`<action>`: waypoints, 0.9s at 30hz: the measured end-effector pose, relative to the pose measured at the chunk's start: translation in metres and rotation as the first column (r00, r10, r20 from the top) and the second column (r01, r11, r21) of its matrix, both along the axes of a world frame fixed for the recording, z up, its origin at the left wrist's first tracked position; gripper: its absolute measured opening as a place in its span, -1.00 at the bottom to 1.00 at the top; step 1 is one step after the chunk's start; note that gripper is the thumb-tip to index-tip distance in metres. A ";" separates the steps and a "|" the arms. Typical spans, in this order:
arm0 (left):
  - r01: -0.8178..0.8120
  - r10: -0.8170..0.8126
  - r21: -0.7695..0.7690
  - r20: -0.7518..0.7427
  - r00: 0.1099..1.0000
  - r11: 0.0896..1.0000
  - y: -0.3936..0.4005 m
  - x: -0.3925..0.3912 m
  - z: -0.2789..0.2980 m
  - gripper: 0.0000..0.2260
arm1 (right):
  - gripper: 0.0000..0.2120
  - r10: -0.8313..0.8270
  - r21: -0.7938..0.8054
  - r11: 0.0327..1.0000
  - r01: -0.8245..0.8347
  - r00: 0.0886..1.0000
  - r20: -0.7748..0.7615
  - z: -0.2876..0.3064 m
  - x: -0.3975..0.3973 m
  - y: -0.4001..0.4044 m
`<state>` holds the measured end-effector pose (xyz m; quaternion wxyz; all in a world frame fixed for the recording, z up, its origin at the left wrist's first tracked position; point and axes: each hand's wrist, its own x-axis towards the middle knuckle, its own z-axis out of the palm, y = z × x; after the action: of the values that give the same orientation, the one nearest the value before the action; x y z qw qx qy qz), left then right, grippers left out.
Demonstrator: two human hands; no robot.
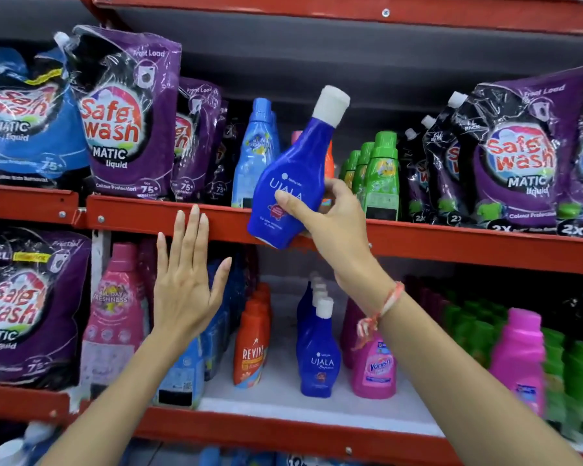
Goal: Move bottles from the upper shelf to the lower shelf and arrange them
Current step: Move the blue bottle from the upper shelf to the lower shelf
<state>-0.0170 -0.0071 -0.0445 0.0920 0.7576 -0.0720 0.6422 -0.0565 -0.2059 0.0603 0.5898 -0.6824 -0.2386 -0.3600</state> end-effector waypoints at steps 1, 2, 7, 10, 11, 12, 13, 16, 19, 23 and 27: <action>0.003 -0.003 0.018 -0.007 1.000 1.000 -0.003 -0.004 -0.009 -0.40 | -0.40 0.002 0.004 1.000 -0.002 1.000 -0.028 -0.010 -0.002 -0.006; 0.008 -0.007 0.034 -0.017 1.000 0.999 -0.007 -0.008 -0.019 -0.40 | -0.42 0.003 0.005 1.000 -0.003 0.999 -0.052 -0.021 -0.004 -0.012; 0.045 -0.034 0.092 -0.114 0.993 0.995 -0.027 -0.015 -0.069 -0.41 | -0.47 -0.062 -0.055 0.997 0.056 0.990 -0.123 -0.069 -0.013 -0.035; 0.059 -0.038 0.102 -0.190 0.981 0.993 -0.038 -0.016 -0.094 -0.40 | -0.52 -0.123 -0.096 0.989 0.110 0.982 -0.143 -0.095 -0.013 -0.044; 0.063 -0.039 0.103 -0.219 0.975 0.993 -0.041 -0.017 -0.102 -0.40 | -0.56 -0.139 -0.107 0.987 0.123 0.978 -0.153 -0.103 -0.013 -0.047; 0.068 -0.041 0.103 -0.248 0.968 0.992 -0.044 -0.017 -0.109 -0.40 | -0.59 -0.150 -0.117 0.984 0.132 0.975 -0.164 -0.112 -0.012 -0.050; 0.073 -0.042 0.105 -0.275 0.961 0.992 -0.046 -0.017 -0.115 -0.40 | -0.60 -0.159 -0.128 0.982 0.137 0.972 -0.176 -0.120 -0.011 -0.053; 0.085 -0.046 0.100 -0.345 0.937 0.991 -0.051 -0.016 -0.133 -0.39 | -0.53 -0.211 -0.177 0.969 0.174 0.953 -0.216 -0.144 -0.007 -0.059; 0.085 -0.043 0.093 -0.388 0.921 0.992 -0.055 -0.015 -0.147 -0.40 | -0.48 -0.278 -0.227 0.948 0.222 0.926 -0.257 -0.167 0.002 -0.065; 0.072 -0.018 0.108 -0.439 0.898 0.992 -0.056 -0.014 -0.160 -0.39 | -0.46 -0.357 -0.309 0.913 0.266 0.887 -0.292 -0.194 0.014 -0.073; 0.035 0.024 0.113 -0.486 0.873 0.993 -0.049 -0.012 -0.173 -0.39 | -0.46 -0.405 -0.352 0.892 0.284 0.848 -0.341 -0.212 0.022 -0.080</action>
<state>-0.0289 -0.0557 -0.2170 0.0639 0.8986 -0.0866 0.4253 -0.0350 -0.2861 -0.1514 0.4451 -0.8523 -0.0334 -0.2727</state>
